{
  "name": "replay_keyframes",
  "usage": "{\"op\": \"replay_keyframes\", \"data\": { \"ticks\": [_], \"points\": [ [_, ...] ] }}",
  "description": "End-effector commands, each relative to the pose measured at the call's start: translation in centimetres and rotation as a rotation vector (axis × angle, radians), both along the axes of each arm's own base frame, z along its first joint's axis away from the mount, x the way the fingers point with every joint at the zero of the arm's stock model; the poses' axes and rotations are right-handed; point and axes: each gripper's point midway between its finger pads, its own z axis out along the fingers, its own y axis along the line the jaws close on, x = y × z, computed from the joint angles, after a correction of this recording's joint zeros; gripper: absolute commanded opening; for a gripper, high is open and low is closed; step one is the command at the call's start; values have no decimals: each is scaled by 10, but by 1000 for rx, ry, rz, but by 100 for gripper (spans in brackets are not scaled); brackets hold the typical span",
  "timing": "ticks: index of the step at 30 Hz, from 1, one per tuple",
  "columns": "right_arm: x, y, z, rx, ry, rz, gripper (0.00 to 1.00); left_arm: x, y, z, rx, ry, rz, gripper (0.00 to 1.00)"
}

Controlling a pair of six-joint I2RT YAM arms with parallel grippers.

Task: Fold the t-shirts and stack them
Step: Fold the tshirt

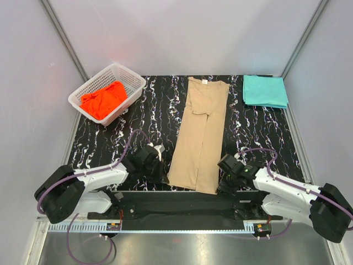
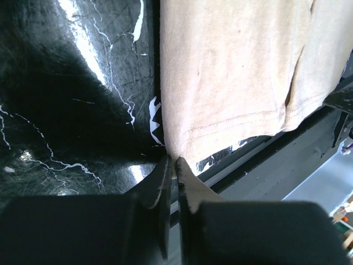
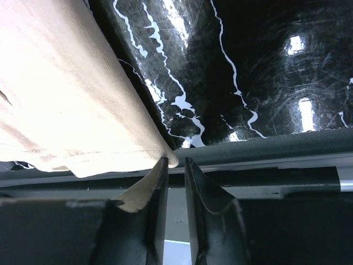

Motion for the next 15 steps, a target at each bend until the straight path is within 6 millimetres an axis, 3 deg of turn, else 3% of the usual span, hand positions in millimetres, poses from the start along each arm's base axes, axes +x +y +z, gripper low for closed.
{"op": "replay_keyframes", "data": {
  "ticks": [1, 2, 6, 14, 15],
  "points": [
    [5, 0, -3, -1, -38, -14, 22, 2, -3, 0, -3, -9, -3, 4],
    [6, 0, -4, -2, -37, -16, 19, 1, -3, 0, -3, -9, -4, 0],
    [5, 0, -6, -5, -35, -6, 0, 1, -2, 1, 9, -10, 5, 0],
    [7, -5, 3, -7, -76, -4, 0, 1, -6, 7, -3, -4, 16, 0],
    [9, -5, 6, -2, -87, -4, 4, 2, -6, 7, -2, -2, 19, 0]
  ]
}}
